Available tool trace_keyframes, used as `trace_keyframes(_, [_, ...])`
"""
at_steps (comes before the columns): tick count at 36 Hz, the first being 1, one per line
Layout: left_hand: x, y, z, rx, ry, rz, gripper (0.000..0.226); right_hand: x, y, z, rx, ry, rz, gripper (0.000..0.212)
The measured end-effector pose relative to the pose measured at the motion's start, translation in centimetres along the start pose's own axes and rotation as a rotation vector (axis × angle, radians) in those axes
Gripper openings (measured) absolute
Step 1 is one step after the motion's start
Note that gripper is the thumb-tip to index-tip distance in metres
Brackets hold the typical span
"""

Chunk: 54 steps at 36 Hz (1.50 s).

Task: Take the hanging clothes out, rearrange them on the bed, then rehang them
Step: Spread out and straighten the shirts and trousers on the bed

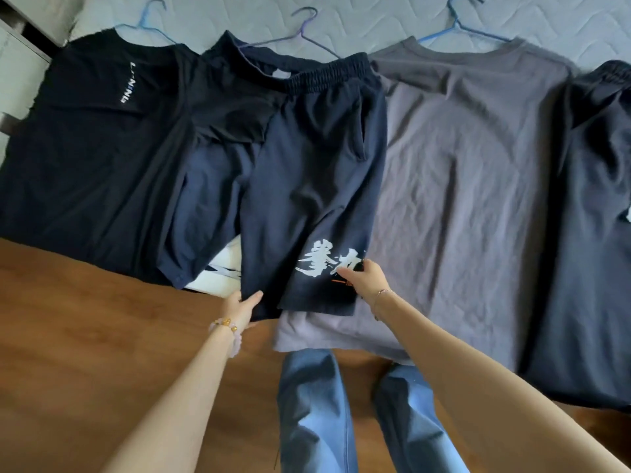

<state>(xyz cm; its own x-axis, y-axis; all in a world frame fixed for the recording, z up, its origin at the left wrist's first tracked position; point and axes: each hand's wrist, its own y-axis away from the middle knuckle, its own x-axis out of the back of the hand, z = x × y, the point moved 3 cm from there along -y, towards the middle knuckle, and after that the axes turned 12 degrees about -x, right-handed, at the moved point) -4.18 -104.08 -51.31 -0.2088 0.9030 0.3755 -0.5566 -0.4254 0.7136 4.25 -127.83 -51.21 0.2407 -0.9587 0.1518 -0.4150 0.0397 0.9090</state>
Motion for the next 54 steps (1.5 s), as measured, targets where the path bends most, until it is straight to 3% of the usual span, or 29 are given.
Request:
trace_keyframes(2, [0.8,-0.2,0.9,0.0,0.106,-0.061,0.024,-0.6,0.7,-1.0,-0.003,-0.065,0.004,0.011])
trace_keyframes(6, [4.5,-1.2,5.3,-0.036,0.436,-0.057,0.012,-1.0,2.9,-5.7,0.12,-0.167,0.086,0.013])
trace_keyframes(8, [7.0,-2.4,8.2,-0.05,0.537,-0.073,0.02,-1.8,3.4,-9.3,0.185,-0.195,0.092,0.013])
trace_keyframes(11, [10.4,-4.8,12.8,-0.074,0.627,-0.083,0.032,-4.5,3.7,-16.0,0.29,-0.214,0.057,0.011])
trace_keyframes(15, [13.3,-8.4,18.6,-0.034,0.769,-0.026,0.016,-8.2,3.5,-24.6,0.413,-0.171,0.014,0.012])
trace_keyframes(17, [14.5,-11.0,20.4,-0.064,0.872,-0.005,0.016,-9.2,3.1,-27.7,0.436,-0.252,-0.113,0.006])
trace_keyframes(20, [15.4,-13.7,21.6,-0.123,0.941,-0.036,0.027,-8.9,2.7,-29.4,0.391,-0.305,-0.275,0.039])
trace_keyframes(22, [14.9,-14.0,21.3,-0.148,0.865,-0.066,0.041,-7.6,2.2,-28.6,0.36,-0.188,-0.237,0.051])
trace_keyframes(24, [13.6,-13.1,20.3,-0.17,0.682,-0.101,0.051,-6.1,1.6,-26.5,0.33,-0.153,-0.152,0.045])
trace_keyframes(28, [9.1,-9.4,17.1,-0.3,0.417,-0.031,0.02,-2.3,0.6,-19.6,0.256,-0.199,0.178,0.028])
trace_keyframes(32, [2.5,-6.4,13.4,-0.444,-0.014,-0.233,0.013,2.1,0.2,-10.7,0.114,-0.013,0.535,0.027])
trace_keyframes(34, [-1.1,-5.4,12.3,-0.447,-0.153,-0.343,0.021,3.8,0.6,-6.9,0.059,0.101,0.618,0.033])
trace_keyframes(38, [-6.8,-5.7,12.7,-0.498,-0.298,-0.453,0.04,6.1,0.9,-1.8,0.024,0.445,0.59,0.049])
trace_keyframes(43, [-11.5,-6.6,15.1,-0.552,-0.385,-0.411,0.04,6.8,0.5,1.4,0.053,0.741,0.47,0.071])
trace_keyframes(48, [-12.3,-7.4,16.6,-0.596,-0.505,-0.314,0.021,6.8,0.1,2.2,0.093,0.777,0.482,0.075])
trace_keyframes(52, [-8.4,-9.5,16.7,-0.587,-0.441,-0.083,0.022,7.1,0.0,2.9,0.131,0.789,0.476,0.075])
trace_keyframes(54, [-7.5,-10.0,16.5,-0.61,-0.47,-0.092,0.02,7.3,-0.1,3.0,0.149,0.779,0.45,0.074])
